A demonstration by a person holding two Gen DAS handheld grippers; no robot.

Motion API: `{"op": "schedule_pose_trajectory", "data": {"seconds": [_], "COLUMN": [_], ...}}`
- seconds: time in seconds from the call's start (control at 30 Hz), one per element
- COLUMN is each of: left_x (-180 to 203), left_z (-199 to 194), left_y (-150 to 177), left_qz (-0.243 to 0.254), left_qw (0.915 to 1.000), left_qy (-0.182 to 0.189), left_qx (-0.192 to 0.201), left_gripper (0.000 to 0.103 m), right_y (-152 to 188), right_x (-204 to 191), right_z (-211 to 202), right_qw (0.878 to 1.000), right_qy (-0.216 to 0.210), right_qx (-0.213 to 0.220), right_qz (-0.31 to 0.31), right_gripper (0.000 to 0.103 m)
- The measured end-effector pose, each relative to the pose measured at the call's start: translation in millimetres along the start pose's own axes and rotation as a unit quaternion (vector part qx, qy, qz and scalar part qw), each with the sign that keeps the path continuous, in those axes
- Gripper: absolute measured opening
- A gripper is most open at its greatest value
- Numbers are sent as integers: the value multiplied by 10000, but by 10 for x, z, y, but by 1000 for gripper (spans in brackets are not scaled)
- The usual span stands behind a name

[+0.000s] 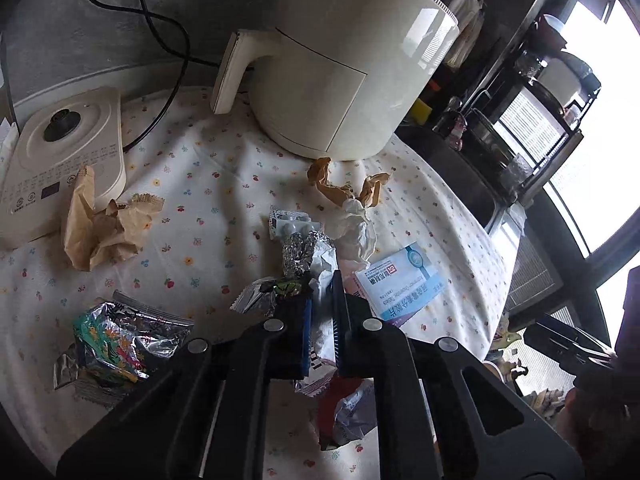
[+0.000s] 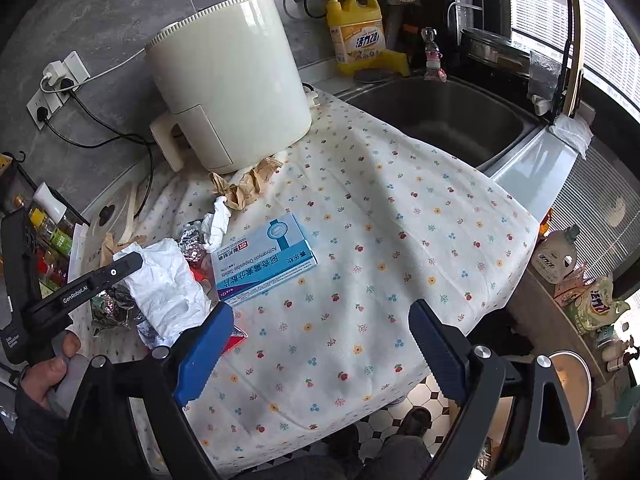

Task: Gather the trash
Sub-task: 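Close the left tool on a white tissue while the right tool grasps another tissue, then carry both tissues over the white bucket and open both tools to drop them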

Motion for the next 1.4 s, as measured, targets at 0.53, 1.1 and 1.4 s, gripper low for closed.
{"op": "schedule_pose_trajectory", "data": {"seconds": [0.53, 1.1, 1.4], "left_x": [-574, -862, -551], "left_z": [-884, -1314, -1121], "left_y": [-179, 23, -132], "left_qz": [-736, -945, -515], "left_qw": [9883, 9798, 9885], "left_qy": [-746, -1185, -618], "left_qx": [1105, 1306, 1284], "left_gripper": [8, 8, 8], "right_y": [-499, -639, -585], "right_x": [-842, -1095, -814], "right_z": [779, 1345, 696], "right_qw": [9894, 9863, 9920], "right_qy": [-875, -1012, -1010], "right_qx": [-580, -906, -354], "right_qz": [-1004, -937, -667], "right_gripper": [70, 8, 8]}}
Point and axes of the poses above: each gripper's, at about its wrist camera, not at the fingertips, and z roughly the way its jaws point, x to its right, y to its underside, the point moved 5 cm from there along z, roughly the way its jaws point, and after that the axes turned 4 degrees about -x, right-handed, at the moved point
